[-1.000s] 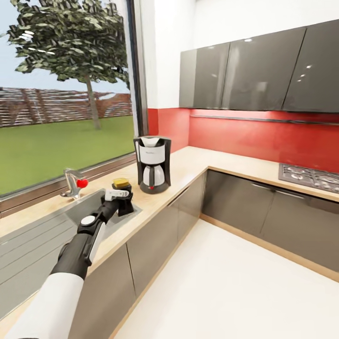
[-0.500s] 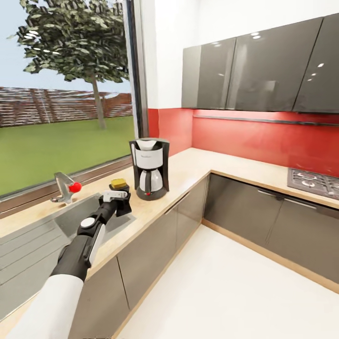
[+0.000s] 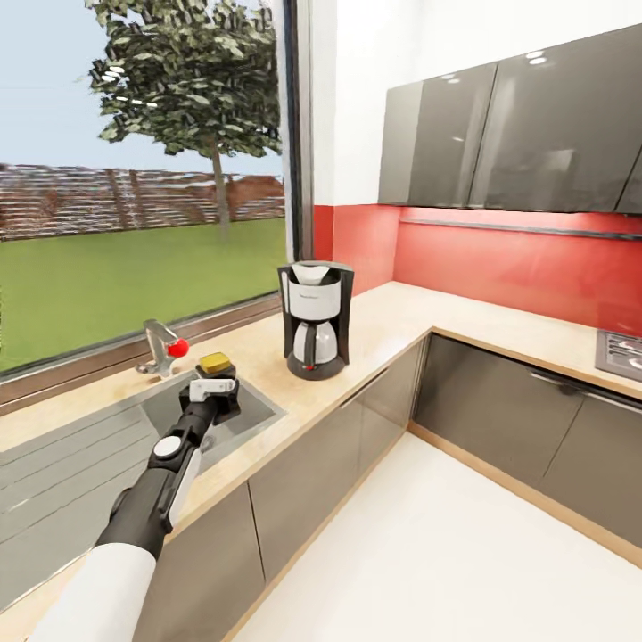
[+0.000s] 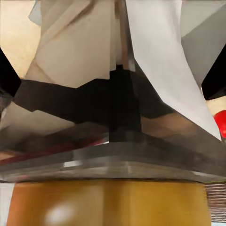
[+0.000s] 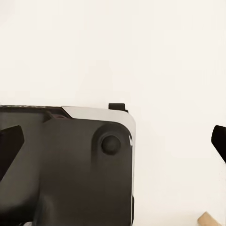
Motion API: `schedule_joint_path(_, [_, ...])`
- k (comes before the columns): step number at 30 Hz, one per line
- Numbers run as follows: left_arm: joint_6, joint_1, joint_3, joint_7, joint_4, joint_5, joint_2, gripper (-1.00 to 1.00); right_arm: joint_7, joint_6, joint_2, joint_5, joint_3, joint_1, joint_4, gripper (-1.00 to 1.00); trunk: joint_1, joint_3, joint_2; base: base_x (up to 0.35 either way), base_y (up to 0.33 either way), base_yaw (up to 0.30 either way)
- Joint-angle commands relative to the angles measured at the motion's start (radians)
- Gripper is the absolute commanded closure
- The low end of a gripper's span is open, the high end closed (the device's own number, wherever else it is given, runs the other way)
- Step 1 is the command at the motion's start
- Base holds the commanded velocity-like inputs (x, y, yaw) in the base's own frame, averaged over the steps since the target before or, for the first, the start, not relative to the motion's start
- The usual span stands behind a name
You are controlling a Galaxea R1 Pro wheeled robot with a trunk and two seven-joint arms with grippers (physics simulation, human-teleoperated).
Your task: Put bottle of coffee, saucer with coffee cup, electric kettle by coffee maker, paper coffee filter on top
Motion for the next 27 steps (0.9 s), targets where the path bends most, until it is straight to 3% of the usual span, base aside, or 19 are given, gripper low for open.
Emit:
schedule_joint_path(1, [0.0, 0.001, 0.004, -0.004, 0.001, -0.006, -0.001, 1.0, -0.001, -0.002, 0.0, -0.008, 0.009, -0.001, -0.001, -1.0, 0.001, -0.002, -0.002, 0.277, 0.0, 0.034])
schedule_joint_path(8, [-0.001, 0.005, 0.004, 0.043, 0.003, -0.007, -0.001, 1.0, -0.001, -0.003, 0.0, -0.005, 0.011, -0.001, -0.001, -1.0, 0.001, -0.002, -0.002, 0.325, 0.0, 0.006])
schedule_joint_path(19, [-0.003, 0.009, 0.005, 0.05, 0.008, -0.006, 0.0, 1.0, -0.001, -0.003, 0.0, -0.006, 0.01, -0.001, -0.001, -1.0, 0.001, -0.002, -0.002, 0.296, -0.119, 0.002])
schedule_joint_path(27, [-0.006, 0.012, 0.005, 0.05, 0.009, -0.004, 0.0, 1.0, -0.001, -0.003, 0.0, -0.006, 0.01, -0.001, -0.001, -1.0, 0.001, -0.002, -0.002, 0.21, -0.204, 0.198])
